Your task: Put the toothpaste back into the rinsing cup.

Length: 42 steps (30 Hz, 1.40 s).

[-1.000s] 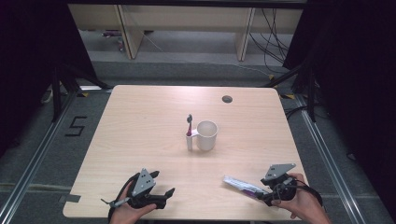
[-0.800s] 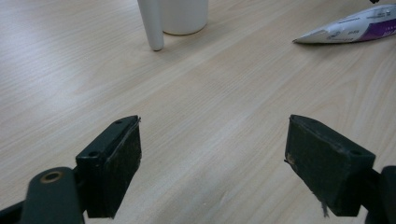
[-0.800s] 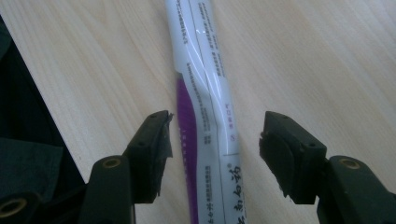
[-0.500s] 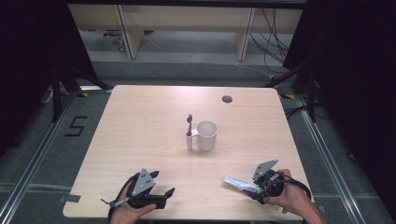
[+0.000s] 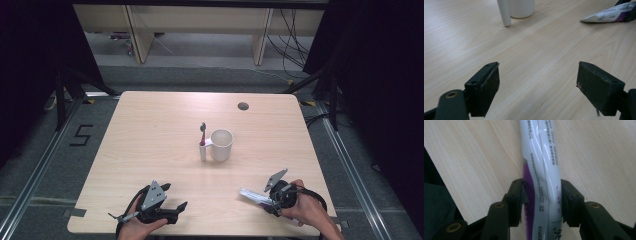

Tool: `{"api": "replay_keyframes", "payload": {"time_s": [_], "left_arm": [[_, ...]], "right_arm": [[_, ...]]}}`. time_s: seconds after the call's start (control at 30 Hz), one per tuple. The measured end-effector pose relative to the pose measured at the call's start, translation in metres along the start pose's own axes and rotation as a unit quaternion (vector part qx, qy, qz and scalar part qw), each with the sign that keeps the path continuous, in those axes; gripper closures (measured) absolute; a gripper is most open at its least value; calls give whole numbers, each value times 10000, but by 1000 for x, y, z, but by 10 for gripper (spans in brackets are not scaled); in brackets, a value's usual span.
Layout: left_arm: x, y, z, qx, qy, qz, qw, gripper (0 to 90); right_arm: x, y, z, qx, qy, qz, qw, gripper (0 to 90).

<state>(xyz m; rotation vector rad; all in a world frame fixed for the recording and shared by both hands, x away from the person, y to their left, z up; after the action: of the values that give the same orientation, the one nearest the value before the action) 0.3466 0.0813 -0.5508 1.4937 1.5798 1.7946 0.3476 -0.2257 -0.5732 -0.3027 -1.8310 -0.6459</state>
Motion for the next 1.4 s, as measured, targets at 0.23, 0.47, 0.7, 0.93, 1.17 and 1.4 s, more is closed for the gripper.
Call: {"api": "replay_keyframes", "payload": {"time_s": [0.23,0.47,0.7,0.93,1.17,1.4], "left_arm": [[0,0,0,-6,10,7,10000,179],[-1,1,-1,8,0,-63,10000,179],[-1,0,0,-29,-6,-9,10000,179],[-1,-1,-1,-17,-12,35,10000,179],[-1,0,-1,-30,-19,4,10000,179],[0,-1,-1,-5,-1,31,10000,179]], "right_arm": [[2,0,2,-57,-3,189,9998,645],[3,2,11,45,191,314,9993,760],[3,3,11,160,159,453,9987,763],[3,5,12,326,90,767,9965,766],[2,6,13,469,56,969,9942,769],[3,6,13,476,50,895,9948,773]]}}
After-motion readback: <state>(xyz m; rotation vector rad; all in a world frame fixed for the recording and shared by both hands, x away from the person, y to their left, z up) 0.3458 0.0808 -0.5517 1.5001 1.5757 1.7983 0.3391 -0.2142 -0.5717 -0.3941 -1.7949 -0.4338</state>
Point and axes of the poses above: each handheld gripper's, and its own axes: x roughly backward along the jaws, y roughly out of its top, z roughly to its left, the point moved 10 cm from there along -x, roughly forward along the jaws, and after that the axes turned 15 degrees about -y, right-handed, at the moved point
